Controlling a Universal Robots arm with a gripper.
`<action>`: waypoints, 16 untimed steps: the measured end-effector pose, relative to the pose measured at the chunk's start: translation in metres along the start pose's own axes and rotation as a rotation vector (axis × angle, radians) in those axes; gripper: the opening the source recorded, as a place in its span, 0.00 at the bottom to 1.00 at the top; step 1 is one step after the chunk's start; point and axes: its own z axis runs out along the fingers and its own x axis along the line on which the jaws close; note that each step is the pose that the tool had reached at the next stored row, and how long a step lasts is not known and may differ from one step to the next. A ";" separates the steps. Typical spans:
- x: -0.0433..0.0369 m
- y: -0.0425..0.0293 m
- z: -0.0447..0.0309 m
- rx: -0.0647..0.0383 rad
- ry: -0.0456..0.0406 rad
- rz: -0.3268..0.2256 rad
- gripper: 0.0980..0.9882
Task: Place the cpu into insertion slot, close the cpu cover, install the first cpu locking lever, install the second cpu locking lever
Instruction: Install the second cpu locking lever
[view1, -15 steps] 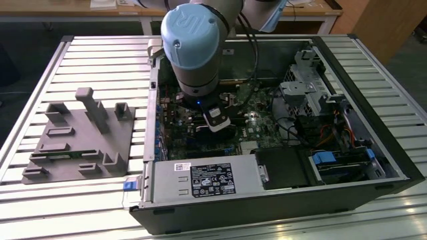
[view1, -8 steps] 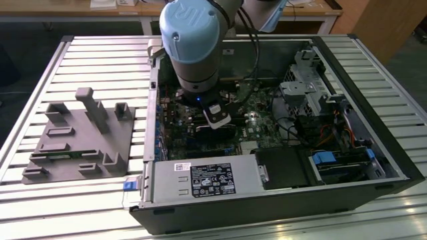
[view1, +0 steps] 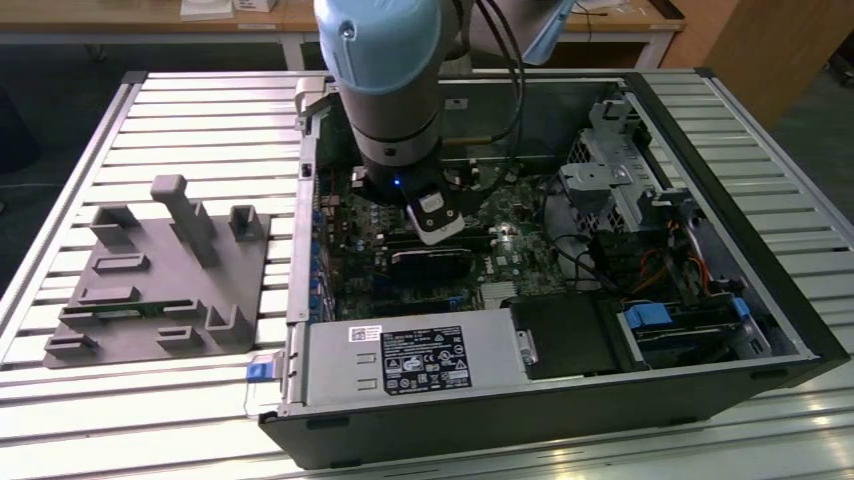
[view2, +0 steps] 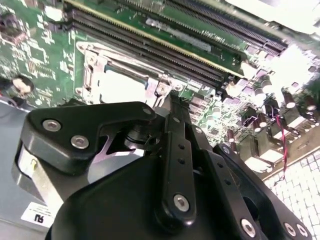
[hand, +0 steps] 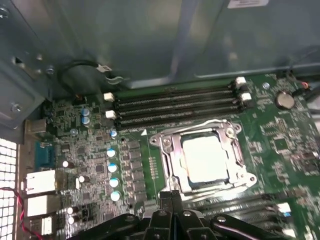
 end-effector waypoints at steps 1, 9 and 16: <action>-0.0003 0.0004 -0.0010 0.009 -0.0030 0.006 0.01; -0.0079 0.0030 -0.0045 0.092 -0.0179 0.032 0.01; -0.0236 0.0071 -0.0021 0.118 -0.0199 0.034 0.01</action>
